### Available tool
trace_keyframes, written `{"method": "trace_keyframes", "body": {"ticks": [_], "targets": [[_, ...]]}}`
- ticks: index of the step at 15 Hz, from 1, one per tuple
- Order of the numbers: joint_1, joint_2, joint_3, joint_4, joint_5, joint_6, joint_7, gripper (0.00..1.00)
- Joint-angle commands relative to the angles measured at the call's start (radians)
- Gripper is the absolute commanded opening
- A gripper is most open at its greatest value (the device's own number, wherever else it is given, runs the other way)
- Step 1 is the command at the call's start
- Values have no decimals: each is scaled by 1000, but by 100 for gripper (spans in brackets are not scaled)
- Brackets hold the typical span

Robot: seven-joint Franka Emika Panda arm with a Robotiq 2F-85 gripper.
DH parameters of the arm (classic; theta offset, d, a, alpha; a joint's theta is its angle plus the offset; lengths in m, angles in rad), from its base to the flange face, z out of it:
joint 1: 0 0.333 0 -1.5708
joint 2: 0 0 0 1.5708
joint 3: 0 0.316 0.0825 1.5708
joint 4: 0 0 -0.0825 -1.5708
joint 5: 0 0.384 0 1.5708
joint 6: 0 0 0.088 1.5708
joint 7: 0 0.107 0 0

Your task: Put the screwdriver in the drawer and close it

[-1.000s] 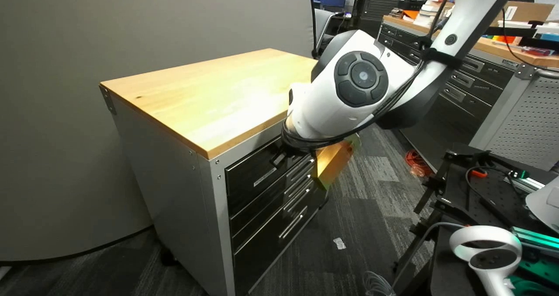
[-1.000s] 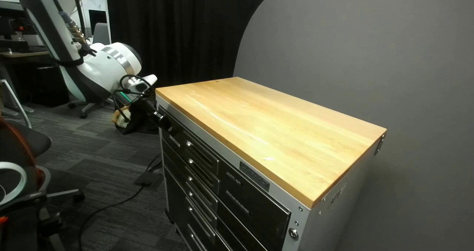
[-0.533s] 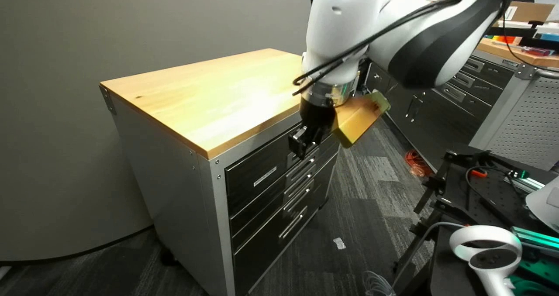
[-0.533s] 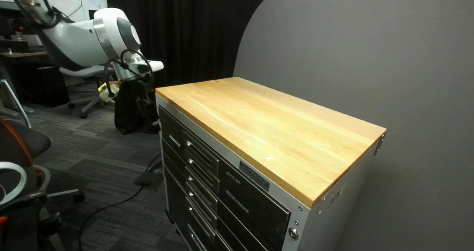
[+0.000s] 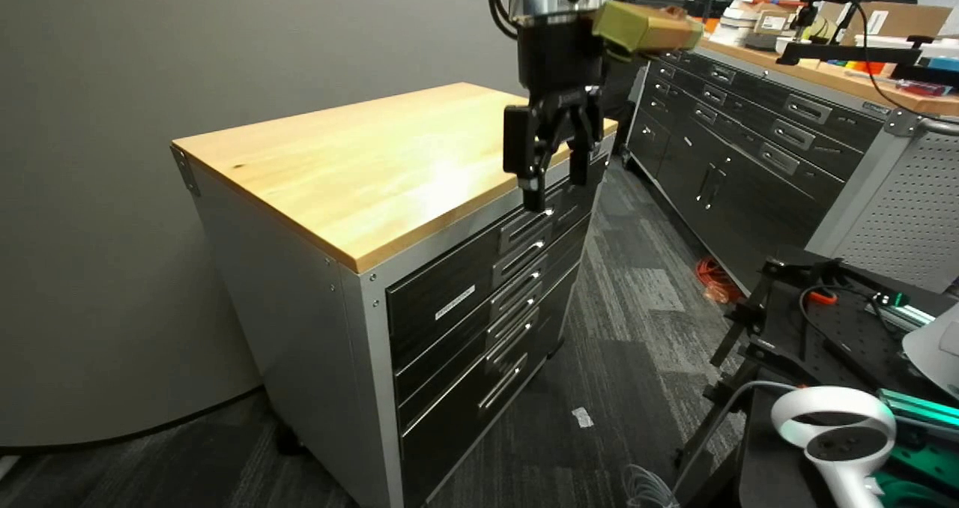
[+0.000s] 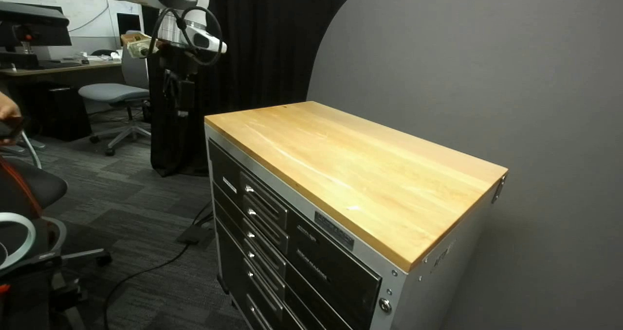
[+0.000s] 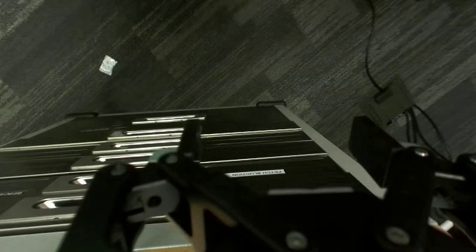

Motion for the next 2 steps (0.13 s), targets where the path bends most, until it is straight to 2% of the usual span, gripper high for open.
{"method": "trace_keyframes", "body": {"ticks": [1, 2], "targets": [[237, -114, -270, -1, 157, 31, -116, 100], [289, -118, -326, -6, 161, 36, -121, 100]]}}
